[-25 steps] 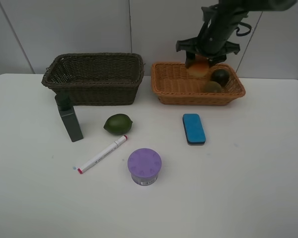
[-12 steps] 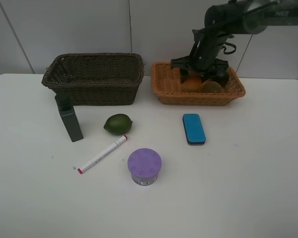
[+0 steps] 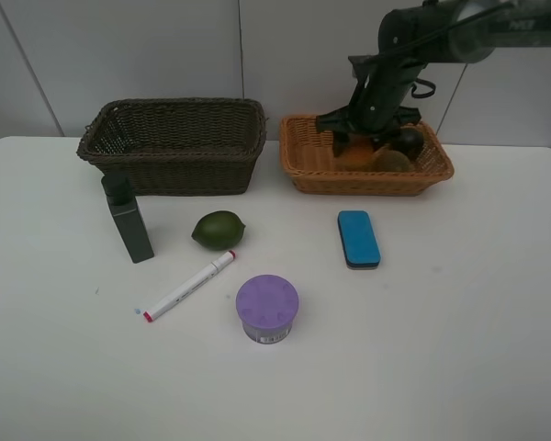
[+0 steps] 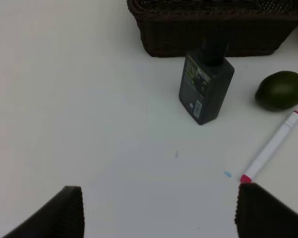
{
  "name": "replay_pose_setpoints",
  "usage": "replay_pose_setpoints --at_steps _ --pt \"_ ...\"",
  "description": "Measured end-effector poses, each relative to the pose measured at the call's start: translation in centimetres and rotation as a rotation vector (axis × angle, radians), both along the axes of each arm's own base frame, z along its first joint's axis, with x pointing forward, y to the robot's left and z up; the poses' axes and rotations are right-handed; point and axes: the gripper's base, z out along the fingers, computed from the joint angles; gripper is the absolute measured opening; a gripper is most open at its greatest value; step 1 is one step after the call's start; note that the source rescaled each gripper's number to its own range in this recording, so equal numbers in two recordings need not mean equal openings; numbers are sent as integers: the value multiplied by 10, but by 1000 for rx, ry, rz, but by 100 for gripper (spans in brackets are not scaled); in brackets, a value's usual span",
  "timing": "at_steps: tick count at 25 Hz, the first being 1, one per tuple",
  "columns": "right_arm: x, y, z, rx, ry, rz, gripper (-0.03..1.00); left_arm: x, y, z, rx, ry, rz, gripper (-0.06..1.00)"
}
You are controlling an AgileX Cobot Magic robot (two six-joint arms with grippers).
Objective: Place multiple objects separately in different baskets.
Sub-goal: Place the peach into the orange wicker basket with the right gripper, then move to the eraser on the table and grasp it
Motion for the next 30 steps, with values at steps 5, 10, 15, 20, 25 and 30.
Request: replay_pose_setpoints --at_steps 5,10,15,20,25,30 --pt "-1 1 0 20 14 -19 95 0 0 0 0 0 0 82" --pt "-2 3 -1 44 21 -32 97 0 0 0 0 0 0 82" --pt "-2 3 -1 50 30 -38 97 0 0 0 0 0 0 82" --pt "-5 3 -1 61 57 -59 97 0 0 0 0 0 0 82" --pt "-10 2 18 83 50 -98 98 0 0 0 0 0 0 82" --pt "-27 -4 54 95 95 -167 98 0 0 0 0 0 0 82"
